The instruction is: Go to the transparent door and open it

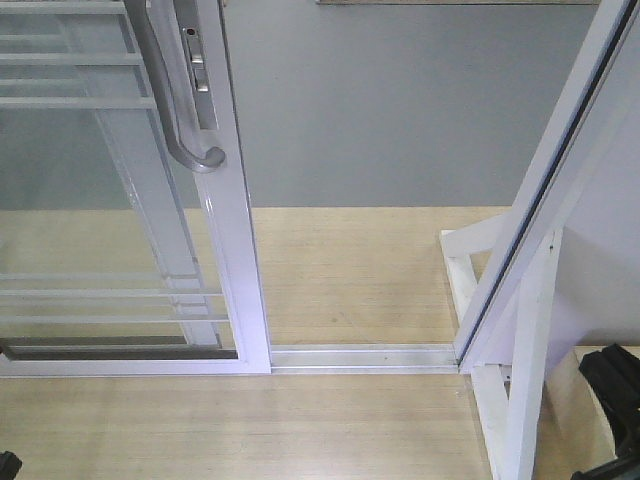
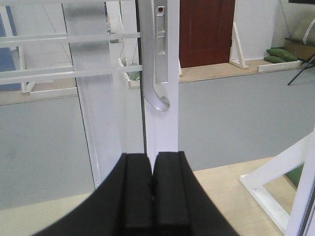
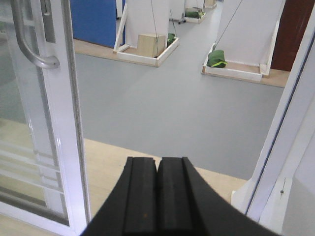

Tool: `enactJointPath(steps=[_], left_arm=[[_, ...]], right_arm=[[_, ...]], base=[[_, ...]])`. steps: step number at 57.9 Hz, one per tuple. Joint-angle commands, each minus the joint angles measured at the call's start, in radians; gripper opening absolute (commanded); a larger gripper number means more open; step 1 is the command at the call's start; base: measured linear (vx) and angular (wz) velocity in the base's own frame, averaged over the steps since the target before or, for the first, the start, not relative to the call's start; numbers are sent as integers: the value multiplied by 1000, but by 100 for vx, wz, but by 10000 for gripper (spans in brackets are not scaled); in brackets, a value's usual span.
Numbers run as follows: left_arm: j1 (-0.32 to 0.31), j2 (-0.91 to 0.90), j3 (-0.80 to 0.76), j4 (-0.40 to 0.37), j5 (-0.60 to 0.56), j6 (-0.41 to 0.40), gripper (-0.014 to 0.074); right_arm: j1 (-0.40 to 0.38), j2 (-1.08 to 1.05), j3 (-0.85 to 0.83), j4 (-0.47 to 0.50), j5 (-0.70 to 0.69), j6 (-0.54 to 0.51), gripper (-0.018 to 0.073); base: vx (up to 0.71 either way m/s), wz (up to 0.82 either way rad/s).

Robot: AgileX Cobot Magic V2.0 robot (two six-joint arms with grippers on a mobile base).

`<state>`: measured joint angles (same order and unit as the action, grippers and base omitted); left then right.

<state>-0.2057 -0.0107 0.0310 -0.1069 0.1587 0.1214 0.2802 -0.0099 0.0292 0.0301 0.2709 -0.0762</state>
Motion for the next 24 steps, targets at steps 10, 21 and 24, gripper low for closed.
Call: enactJointPath(steps=[10, 21, 24], left_arm=[[-4, -15, 9, -3, -84, -7, -6], [-4, -15, 9, -3, -84, -7, -6], [-4, -15, 9, -3, -84, -7, -6]], right_arm=[[-3, -12, 5, 3, -36, -7, -6], [-3, -12, 5, 3, -36, -7, -6], [-3, -12, 5, 3, -38, -7, -6]], base=[[0, 0], [0, 0], [0, 0]])
